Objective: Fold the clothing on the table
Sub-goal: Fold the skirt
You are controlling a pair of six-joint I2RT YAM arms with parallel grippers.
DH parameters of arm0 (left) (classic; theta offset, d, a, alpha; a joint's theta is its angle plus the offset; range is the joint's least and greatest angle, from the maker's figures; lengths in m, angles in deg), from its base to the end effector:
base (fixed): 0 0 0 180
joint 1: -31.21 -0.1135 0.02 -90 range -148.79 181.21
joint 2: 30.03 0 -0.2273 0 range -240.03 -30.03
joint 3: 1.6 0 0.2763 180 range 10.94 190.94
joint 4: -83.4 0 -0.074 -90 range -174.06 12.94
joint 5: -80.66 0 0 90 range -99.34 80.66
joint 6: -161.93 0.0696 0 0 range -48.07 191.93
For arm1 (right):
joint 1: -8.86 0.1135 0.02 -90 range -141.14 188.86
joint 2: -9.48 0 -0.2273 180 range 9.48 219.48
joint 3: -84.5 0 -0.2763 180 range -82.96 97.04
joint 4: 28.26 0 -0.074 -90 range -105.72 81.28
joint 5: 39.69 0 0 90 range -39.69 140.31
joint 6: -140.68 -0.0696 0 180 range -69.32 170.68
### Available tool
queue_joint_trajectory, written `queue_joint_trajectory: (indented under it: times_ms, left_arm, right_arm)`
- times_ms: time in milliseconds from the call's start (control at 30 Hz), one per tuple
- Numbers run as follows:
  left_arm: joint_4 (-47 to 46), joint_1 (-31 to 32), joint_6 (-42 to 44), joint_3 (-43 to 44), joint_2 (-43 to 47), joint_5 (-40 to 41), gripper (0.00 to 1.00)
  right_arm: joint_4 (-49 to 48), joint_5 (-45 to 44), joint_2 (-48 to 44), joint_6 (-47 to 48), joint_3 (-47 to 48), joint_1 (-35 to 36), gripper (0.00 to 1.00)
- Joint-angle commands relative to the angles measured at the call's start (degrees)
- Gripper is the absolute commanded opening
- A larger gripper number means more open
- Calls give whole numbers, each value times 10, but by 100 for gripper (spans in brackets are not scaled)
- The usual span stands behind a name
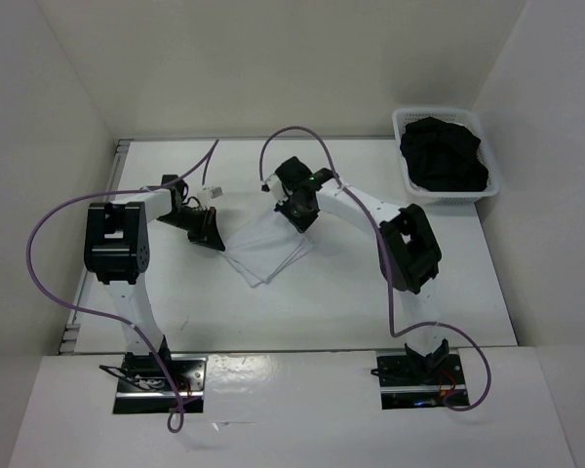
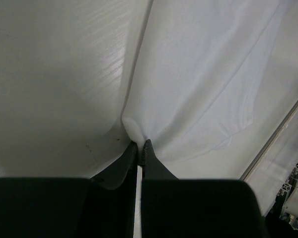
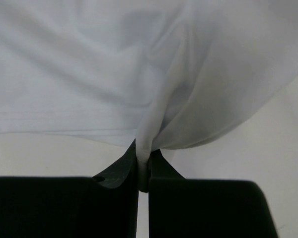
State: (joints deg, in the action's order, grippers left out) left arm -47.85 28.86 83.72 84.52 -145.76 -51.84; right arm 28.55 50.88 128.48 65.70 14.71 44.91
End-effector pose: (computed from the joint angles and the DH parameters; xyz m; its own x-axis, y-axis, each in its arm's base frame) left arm 0.3858 -0.0312 0.0590 -0.9363 0.1123 -0.3327 0.3037 0.7348 -0.6065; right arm 0.3736 0.2728 0.1393 -0.5578 -0.7265 -0.4013 -0.7624 0.6396 -0.0983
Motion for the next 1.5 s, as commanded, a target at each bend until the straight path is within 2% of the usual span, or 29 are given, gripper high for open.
queue_joint_trajectory:
  times_ms: [0,467,667,867,1267,1467]
  left_arm:
    - [2,-3,7,-4,18,-11,0]
    - [2,-3,2,2,18,-11,0]
    - [2,-3,2,2,18,-11,0]
    - [2,-3,2,2,18,-11,0]
    - [2,-3,2,2,18,-11,0]
    - [2,-3,2,2,18,-11,0]
  right_arm:
    - [20,-34,-47,23,46,28,0]
    - [63,-18,-30,28,132,121,0]
    - [69,-4,-6,33,137,161,0]
    - [69,14,12,39,120,190,0]
    - [21,-58,7,83,-5,211,0]
    - [16,-58,7,70,10,216,0]
